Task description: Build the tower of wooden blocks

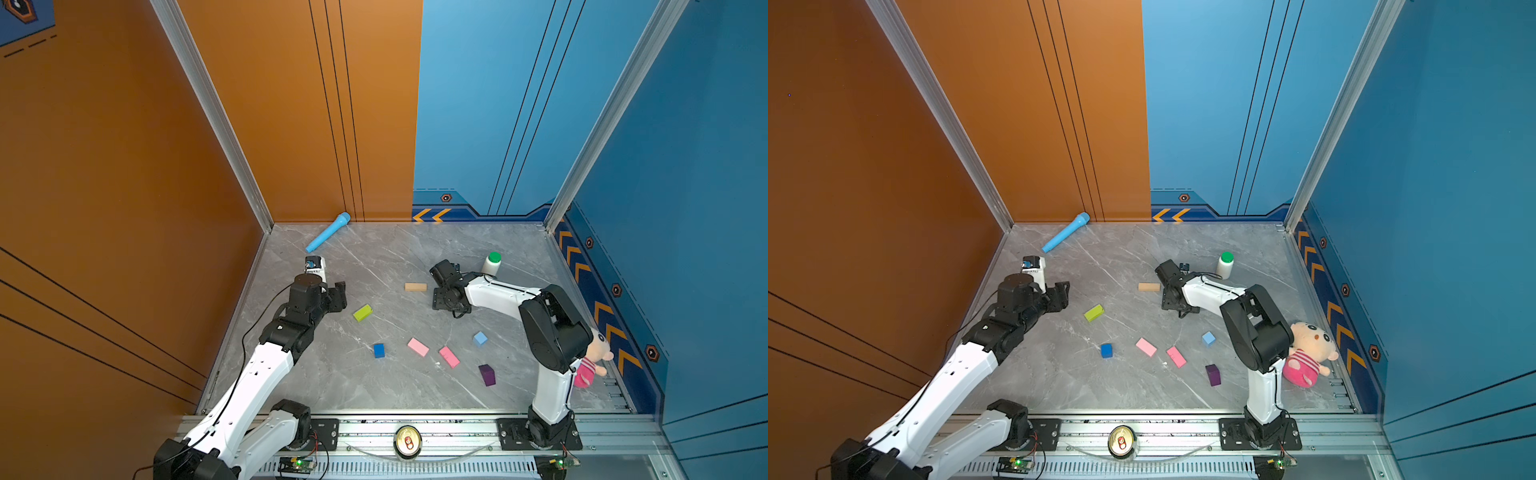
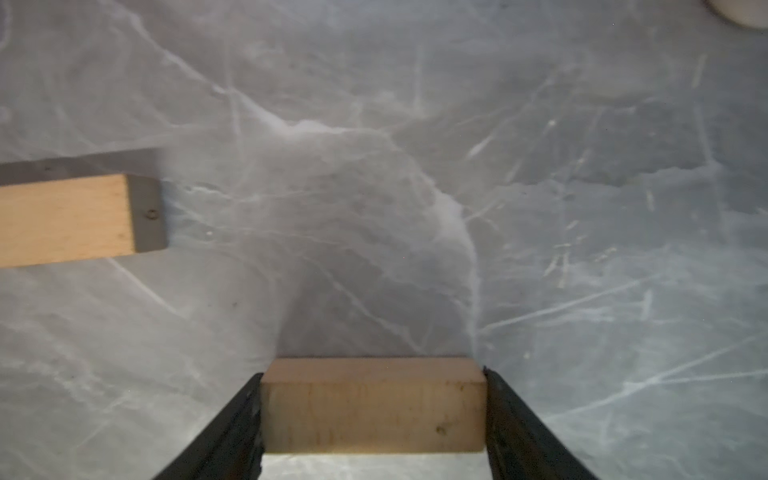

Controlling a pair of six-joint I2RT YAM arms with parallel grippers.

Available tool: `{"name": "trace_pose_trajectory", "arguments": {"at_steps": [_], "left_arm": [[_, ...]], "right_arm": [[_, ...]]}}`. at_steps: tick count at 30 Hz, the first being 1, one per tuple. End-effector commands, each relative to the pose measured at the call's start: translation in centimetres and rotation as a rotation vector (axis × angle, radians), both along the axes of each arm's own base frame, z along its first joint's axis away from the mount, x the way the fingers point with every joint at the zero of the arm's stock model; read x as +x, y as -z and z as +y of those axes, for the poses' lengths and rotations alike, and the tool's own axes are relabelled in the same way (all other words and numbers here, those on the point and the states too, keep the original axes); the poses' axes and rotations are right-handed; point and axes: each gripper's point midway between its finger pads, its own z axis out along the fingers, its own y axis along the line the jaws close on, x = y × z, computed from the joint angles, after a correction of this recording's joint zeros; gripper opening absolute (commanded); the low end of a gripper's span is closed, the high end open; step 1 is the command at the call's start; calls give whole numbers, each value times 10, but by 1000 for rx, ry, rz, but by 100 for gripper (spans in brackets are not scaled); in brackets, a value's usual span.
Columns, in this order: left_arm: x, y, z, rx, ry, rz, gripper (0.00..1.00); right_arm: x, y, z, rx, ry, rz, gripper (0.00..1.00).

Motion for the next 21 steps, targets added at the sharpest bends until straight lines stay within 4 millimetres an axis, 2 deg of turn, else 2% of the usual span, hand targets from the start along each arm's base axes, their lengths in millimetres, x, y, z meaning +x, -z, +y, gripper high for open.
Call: {"name": "trace_pose_trajectory", "arguments": {"at_steps": [1, 11, 12, 13, 21], "left_arm": [[-5, 4, 4, 13, -1, 13, 71], [-5, 4, 5, 16, -3, 9, 71], [-5, 4, 5, 15, -3, 9, 71], [-5, 5, 5, 15, -3, 11, 71], [-6, 5, 6, 17, -5, 11, 71]], "right_arm": [[-6, 7, 15, -23, -52, 47, 74], [2, 7, 55, 2, -116, 45, 74], [4, 4, 57, 7, -119, 38, 74], [3, 15, 59, -7, -122, 61, 75], [9, 18, 75, 0, -145, 64, 75]]}}
